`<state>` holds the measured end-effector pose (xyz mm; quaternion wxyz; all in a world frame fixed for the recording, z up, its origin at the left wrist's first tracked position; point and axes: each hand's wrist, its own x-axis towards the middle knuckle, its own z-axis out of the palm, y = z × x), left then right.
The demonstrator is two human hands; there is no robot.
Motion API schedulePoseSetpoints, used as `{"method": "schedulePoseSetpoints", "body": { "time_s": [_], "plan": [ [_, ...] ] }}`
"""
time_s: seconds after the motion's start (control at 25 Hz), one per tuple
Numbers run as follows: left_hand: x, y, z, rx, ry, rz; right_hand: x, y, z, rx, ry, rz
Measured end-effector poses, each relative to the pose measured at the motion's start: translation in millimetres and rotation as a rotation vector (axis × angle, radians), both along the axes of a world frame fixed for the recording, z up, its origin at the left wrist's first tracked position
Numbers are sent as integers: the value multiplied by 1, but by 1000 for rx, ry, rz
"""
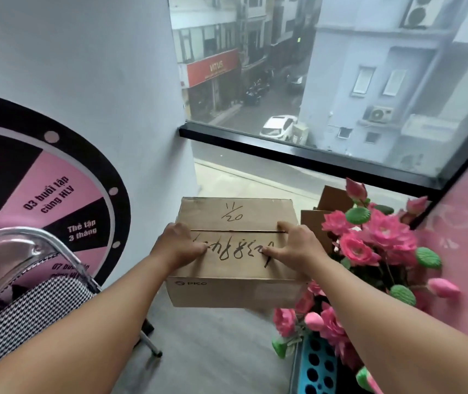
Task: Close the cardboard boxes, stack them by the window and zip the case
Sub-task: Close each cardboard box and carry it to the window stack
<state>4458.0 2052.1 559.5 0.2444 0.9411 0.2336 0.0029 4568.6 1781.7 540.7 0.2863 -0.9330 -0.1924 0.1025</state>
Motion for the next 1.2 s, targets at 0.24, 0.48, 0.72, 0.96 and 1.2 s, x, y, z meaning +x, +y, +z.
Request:
{"method": "schedulePoseSetpoints", "body": {
  "time_s": [0.24, 0.48, 0.72, 0.96, 1.2],
  "plan": [
    [110, 77, -32, -24, 22, 23, 104, 79, -28, -36, 51, -15],
    [219, 153, -63, -57, 68, -19, 192, 149, -57, -98, 83, -81],
    [320, 208, -111, -74, 151, -4, 277, 203, -115, -120, 156, -100],
    [402, 260, -181, -111, 171, 49, 351, 252, -191, -83, 204, -140],
    [469, 320, -270, -102, 210, -5, 395, 303, -285, -72, 251, -201]
  ]
}}
